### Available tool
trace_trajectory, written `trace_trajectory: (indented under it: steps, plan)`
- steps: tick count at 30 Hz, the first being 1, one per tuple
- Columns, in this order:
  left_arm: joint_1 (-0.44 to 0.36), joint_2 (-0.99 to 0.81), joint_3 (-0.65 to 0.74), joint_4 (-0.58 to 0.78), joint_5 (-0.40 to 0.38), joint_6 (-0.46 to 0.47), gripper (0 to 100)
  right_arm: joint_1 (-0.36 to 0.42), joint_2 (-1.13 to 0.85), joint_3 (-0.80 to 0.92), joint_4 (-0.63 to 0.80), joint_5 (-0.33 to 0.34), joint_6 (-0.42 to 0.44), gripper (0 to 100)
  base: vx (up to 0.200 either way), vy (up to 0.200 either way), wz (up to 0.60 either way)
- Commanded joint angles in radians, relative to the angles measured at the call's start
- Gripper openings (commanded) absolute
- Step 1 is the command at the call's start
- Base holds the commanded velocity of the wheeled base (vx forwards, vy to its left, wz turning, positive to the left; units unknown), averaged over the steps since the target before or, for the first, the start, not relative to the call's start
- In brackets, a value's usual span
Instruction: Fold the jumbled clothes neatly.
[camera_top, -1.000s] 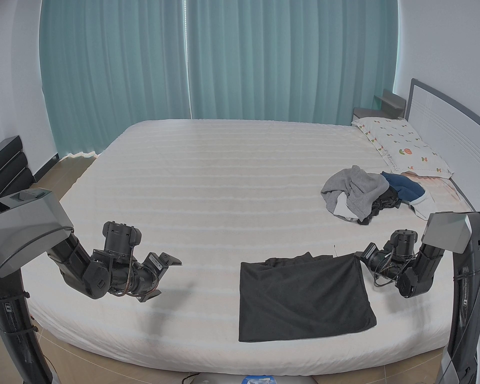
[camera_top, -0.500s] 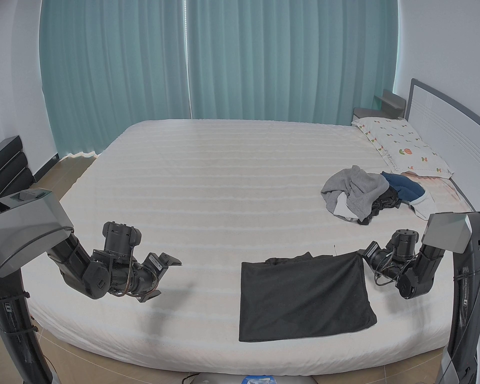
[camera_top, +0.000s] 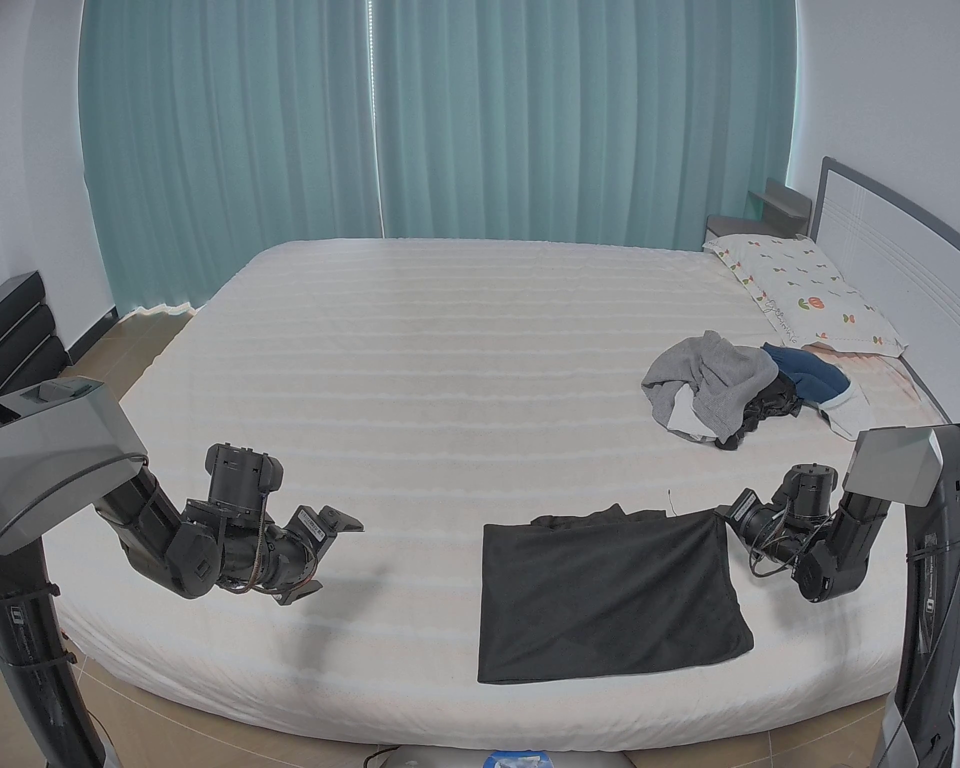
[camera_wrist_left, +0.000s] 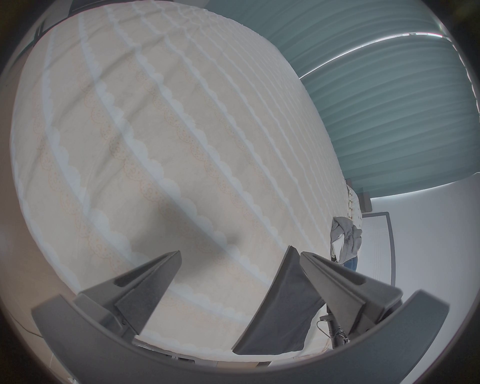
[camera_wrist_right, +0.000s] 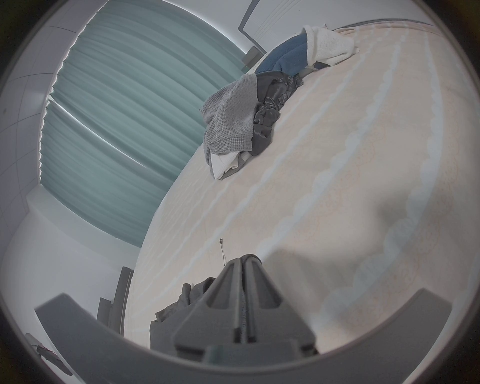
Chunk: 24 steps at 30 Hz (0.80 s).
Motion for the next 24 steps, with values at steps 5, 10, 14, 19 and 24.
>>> trace_trajectory:
  steps: [5,10,14,19,24]
  plan:
    - [0.0,-0.002,-0.003,0.001,-0.001,-0.001,100,-0.005,0.001,0.01,-0.031,0.012,0.007,100,0.0,0.0,0.0]
    - [0.0,-0.002,-0.006,0.001,-0.003,-0.001,100,-0.008,-0.002,0.03,-0.049,0.027,0.009,100,0.0,0.0,0.0]
    - [0.0,0.0,-0.006,0.006,-0.003,-0.001,100,-0.009,-0.026,0.095,-0.058,0.058,0.007,100,0.0,0.0,0.0]
    - [0.0,0.0,-0.008,0.007,-0.003,-0.002,100,-0.009,-0.029,0.153,-0.126,0.089,0.007,100,0.0,-0.04,0.0]
    - [0.0,0.0,-0.008,0.007,-0.003,-0.001,100,-0.009,-0.025,0.159,-0.14,0.09,0.006,100,0.0,-0.2,0.0]
